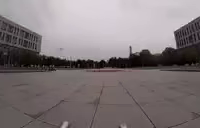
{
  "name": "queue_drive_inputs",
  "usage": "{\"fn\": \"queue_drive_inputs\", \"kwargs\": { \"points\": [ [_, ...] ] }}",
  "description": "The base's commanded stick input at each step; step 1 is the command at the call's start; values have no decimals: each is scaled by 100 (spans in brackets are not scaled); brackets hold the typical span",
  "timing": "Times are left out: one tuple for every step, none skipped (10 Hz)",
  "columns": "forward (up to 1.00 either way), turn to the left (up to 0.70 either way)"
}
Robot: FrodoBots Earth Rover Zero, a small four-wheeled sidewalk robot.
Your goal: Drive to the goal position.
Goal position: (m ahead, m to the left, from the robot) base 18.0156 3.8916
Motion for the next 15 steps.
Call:
{"fn": "queue_drive_inputs", "kwargs": {
  "points": [
    [70,0],
    [70,-1],
    [70,-5],
    [70,-26],
    [70,-15],
    [70,0],
    [70,0],
    [70,0],
    [70,0],
    [70,0],
    [70,0],
    [70,0],
    [70,0],
    [70,0],
    [70,0]
  ]
}}
